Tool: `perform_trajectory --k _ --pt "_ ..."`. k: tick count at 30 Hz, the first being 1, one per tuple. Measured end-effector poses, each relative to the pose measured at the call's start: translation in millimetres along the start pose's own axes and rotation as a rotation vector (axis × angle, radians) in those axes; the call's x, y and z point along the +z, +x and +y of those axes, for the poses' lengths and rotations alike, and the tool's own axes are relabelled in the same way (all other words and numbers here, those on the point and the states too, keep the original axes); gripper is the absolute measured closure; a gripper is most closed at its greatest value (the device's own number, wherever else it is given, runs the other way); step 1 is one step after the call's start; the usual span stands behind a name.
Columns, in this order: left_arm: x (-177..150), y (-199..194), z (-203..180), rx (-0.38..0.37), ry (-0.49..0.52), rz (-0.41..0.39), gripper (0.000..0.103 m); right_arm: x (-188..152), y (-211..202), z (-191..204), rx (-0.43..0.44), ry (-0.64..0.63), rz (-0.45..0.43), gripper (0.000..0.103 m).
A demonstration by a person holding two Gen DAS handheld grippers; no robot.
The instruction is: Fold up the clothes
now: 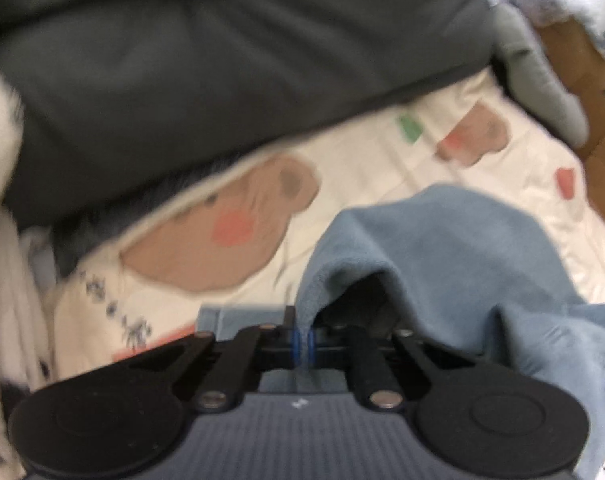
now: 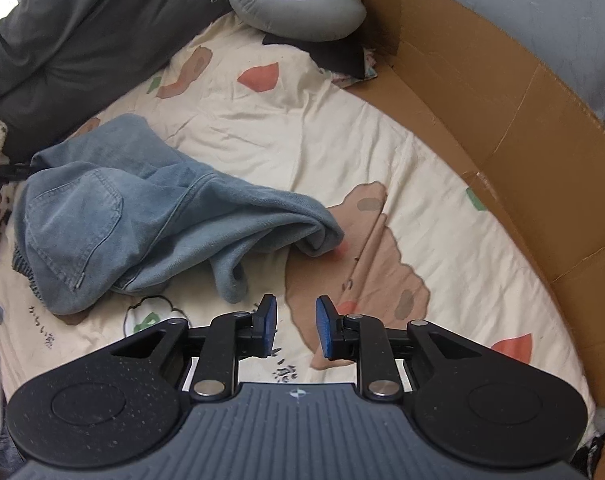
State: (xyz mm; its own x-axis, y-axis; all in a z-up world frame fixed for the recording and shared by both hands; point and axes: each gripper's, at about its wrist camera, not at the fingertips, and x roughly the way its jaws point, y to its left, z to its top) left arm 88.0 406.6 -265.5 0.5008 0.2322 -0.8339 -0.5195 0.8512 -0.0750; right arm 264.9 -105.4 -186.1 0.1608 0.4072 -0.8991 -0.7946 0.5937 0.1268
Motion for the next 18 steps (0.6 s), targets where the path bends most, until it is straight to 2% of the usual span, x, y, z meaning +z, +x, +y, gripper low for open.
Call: perform_trajectory --k 4,7,13,18 --pt "22.8 -25.0 -16.3 -0.036 0.04 -0.074 0.099 -1.5 -1.3 4.0 0.029 0.001 -0.001 0.076" --pt "42.6 -47.7 -35.7 -0.065 0.079 -0.136 0.099 -1.7 -5.2 11.7 0.037 -0.021 -0.015 0.065" --pt "69.8 -87.3 -84.1 -0.17 0.164 -0.218 0.099 6.0 -16.9 27.1 0.066 -0.053 -0.054 0.064" --pt "77.8 -120.1 -132.4 -0.266 0.223 -0.286 0.099 16.1 -30.5 37.1 0.087 -0.06 -0.108 0.054"
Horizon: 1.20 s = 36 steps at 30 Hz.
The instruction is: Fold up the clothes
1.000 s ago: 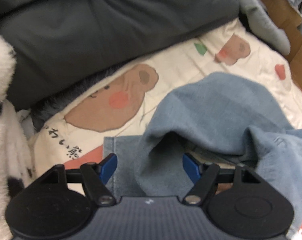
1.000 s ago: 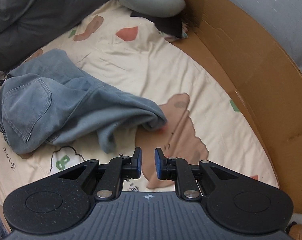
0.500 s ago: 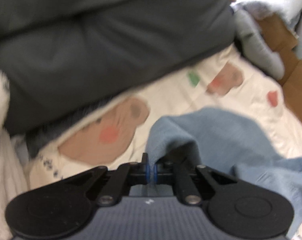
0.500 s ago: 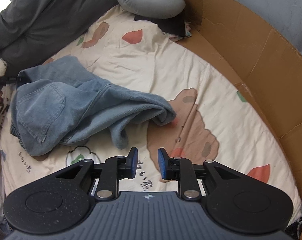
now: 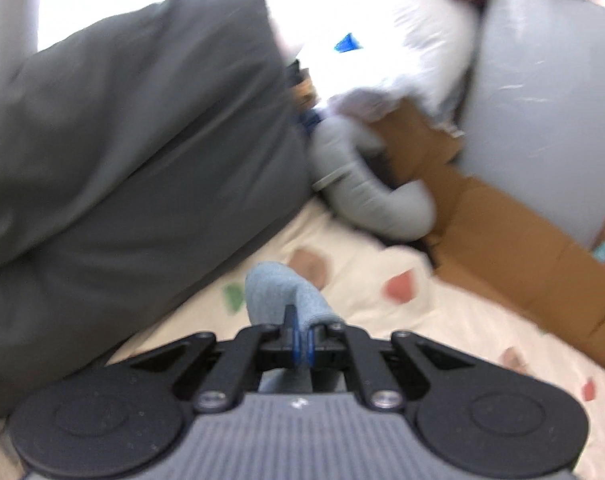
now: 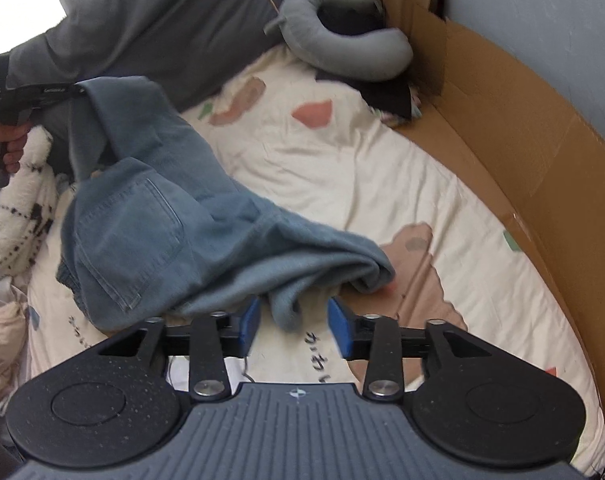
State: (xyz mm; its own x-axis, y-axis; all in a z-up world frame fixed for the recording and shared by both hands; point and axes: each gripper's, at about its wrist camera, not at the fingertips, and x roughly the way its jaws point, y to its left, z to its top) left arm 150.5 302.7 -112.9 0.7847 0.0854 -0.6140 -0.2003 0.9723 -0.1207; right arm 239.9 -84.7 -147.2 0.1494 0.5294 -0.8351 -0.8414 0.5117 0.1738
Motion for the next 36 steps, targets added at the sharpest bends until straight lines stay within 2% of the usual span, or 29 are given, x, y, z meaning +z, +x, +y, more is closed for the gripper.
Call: perform_trajectory --k 9,13,18,20,25,29,33,34,36 --pt "38.6 -29.9 -95.5 -0.22 0.091 -0.082 0.099 23.5 -25.2 21.9 0.045 -0.005 -0.116 0.045" --pt "42.8 -39.4 -141.4 -0.329 0.142 -0.075 0.099 34.7 -37.4 35.0 0.069 -0.019 -0.169 0.039" --pt "29.2 -43.8 -187.2 -0.421 0.176 -0.043 0.099 45.0 -48.4 47.1 0.097 -0.026 -0.221 0.033" --pt "21.2 -45.9 -199.9 -0.447 0.182 -0.029 0.099 46.7 -50.5 49.9 0.11 -0.021 -0.232 0.028" --pt "2.0 -49.7 -225.1 -0.505 0.193 0.007 0.099 47.2 -49.0 54.3 0.139 -0.007 -0.242 0.027" --pt "-5.9 -50.2 -234.3 -0.551 0.158 0.039 0.1 47.6 -42.3 55.2 0.142 0.011 -0.25 0.026" --pt "-9.6 -50.0 -237.0 -0.599 0.118 0.059 0.1 43.4 -39.4 60.8 0.135 -0.025 -0.291 0.026" --pt "-10.0 -50.1 -237.6 -0.602 0.118 0.057 0.1 43.3 -37.7 60.4 0.129 -0.026 -0.295 0.026" --pt "-10.3 -49.4 -236.7 -0.602 0.104 0.065 0.1 43.4 -34.7 56.1 0.132 -0.012 -0.304 0.037"
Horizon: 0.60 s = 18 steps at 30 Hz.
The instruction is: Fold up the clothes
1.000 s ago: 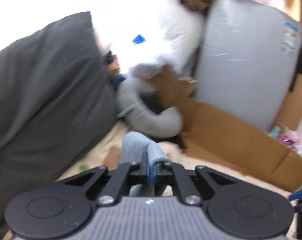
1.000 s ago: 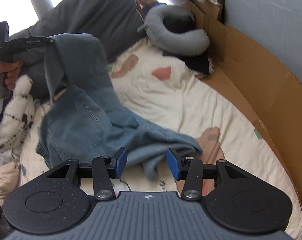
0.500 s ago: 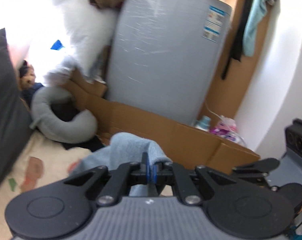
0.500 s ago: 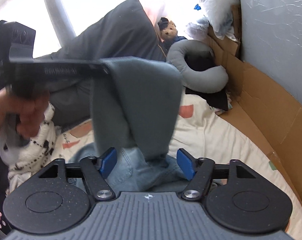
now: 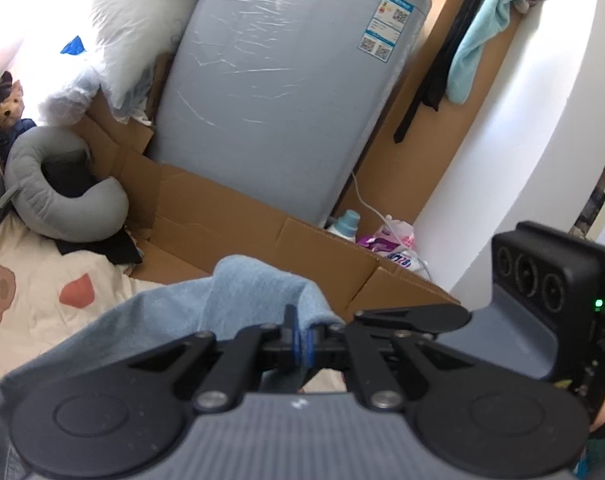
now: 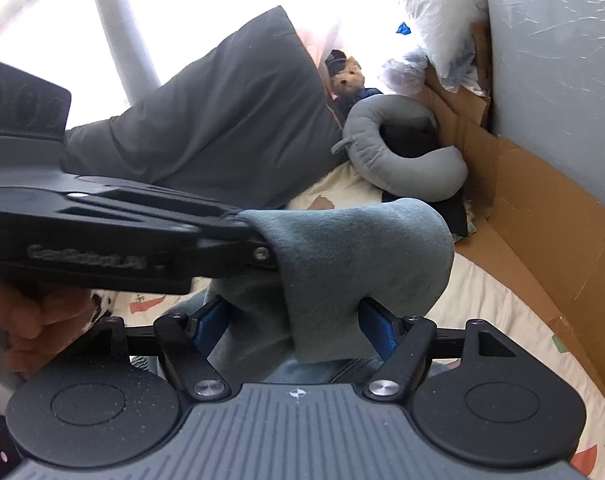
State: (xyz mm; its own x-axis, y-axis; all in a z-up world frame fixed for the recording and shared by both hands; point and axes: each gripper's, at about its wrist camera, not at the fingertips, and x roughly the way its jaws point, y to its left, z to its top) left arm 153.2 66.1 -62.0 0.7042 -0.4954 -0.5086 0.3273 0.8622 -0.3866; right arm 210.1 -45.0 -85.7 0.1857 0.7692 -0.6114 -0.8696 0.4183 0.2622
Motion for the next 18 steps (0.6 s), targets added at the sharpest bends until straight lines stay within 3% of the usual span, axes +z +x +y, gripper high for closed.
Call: perform_trajectory --k 2,5,11,16,18 --pt "-0.4 -0.3 3.2 0.002 -0.014 0.005 0.099 0.3 1.1 -7.4 0.008 0.027 -0.004 0.062" --pt "-1.9 -0.8 6.0 0.0 -0.019 0.02 0.098 0.1 3.1 -5.6 0.018 0.003 0.019 0.077" --pt "-14.8 -11.5 11.3 0.017 -0.012 0.094 0.087 -5.7 7.6 6.4 0.036 -0.078 0.087 0.086" --pt "-36.4 -37.6 22.8 0.028 -0.035 0.112 0.047 -18.7 12.1 14.2 0.023 -0.137 0.155 0.09" --pt "-45.3 -50.3 29.5 0.046 -0.052 0.109 0.045 -23.3 12.0 12.1 0.015 -0.143 0.171 0.09"
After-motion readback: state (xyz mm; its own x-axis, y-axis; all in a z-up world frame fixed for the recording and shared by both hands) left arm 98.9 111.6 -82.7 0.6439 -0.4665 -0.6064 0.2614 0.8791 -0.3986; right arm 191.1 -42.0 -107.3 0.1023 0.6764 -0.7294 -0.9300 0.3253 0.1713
